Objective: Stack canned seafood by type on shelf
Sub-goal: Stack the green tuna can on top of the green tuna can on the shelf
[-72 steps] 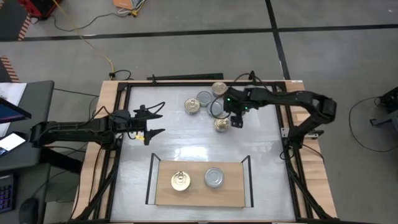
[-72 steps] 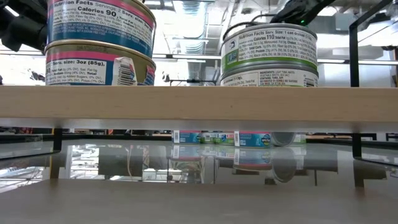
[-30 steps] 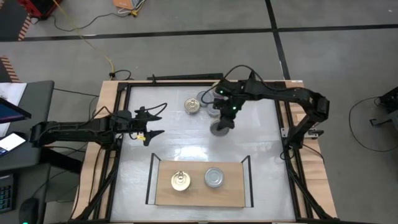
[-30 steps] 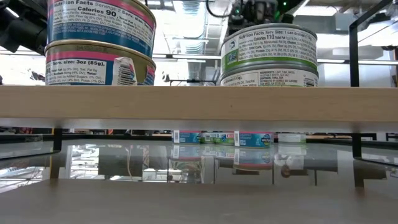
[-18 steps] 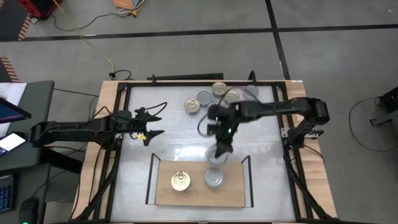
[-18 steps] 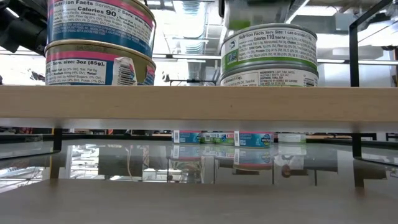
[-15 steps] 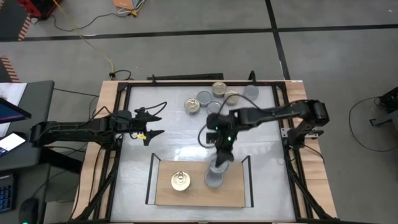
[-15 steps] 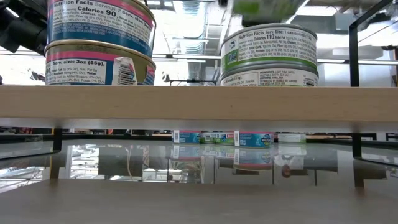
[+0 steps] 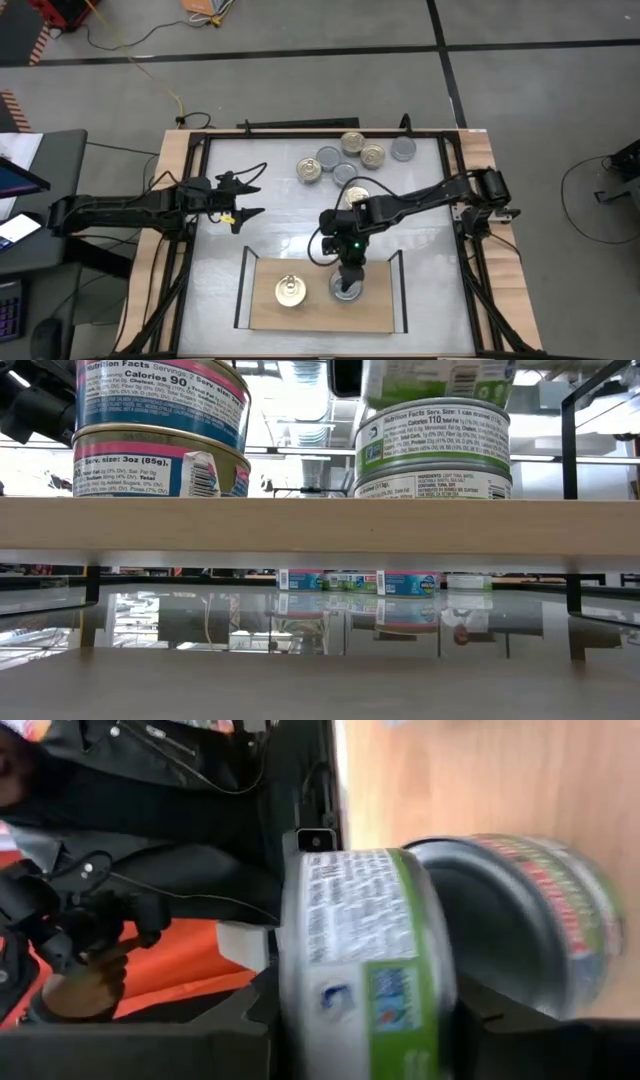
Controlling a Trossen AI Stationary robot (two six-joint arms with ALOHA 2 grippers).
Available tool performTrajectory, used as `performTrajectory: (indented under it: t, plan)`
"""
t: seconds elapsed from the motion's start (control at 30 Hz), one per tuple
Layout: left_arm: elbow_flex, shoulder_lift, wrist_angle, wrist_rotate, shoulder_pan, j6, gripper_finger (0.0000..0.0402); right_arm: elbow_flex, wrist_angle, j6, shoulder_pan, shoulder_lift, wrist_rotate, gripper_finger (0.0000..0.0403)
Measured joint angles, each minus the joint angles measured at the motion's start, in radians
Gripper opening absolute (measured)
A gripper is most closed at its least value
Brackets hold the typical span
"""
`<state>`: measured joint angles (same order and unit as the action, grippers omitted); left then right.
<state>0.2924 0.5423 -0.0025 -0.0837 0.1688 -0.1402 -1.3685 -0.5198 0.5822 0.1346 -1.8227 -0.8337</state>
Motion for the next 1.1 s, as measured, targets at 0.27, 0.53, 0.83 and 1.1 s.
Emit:
performTrajectory:
  t: [0.27,0.53,0.83,1.1]
  plan:
    - [0.000,0.000,0.000,-0.001,0.000,0.000,0.0318,-0.001,0.010,-0.003,0.001,0.001,0.012,0.0182]
    - [0.000,0.000,-0.001,0.029,0.000,-0.021,0.0318,-0.001,0.049,0.012,-0.017,0.001,0.022,0.0241]
    - [0.000,0.000,-0.006,0.053,0.000,-0.016,0.0318,-0.001,0.027,0.073,-0.062,0.003,-0.012,0.0270]
    - [0.000,0.000,-0.009,0.053,0.000,-0.014,0.0318,-0.001,0.007,0.100,-0.090,0.005,-0.041,0.0270]
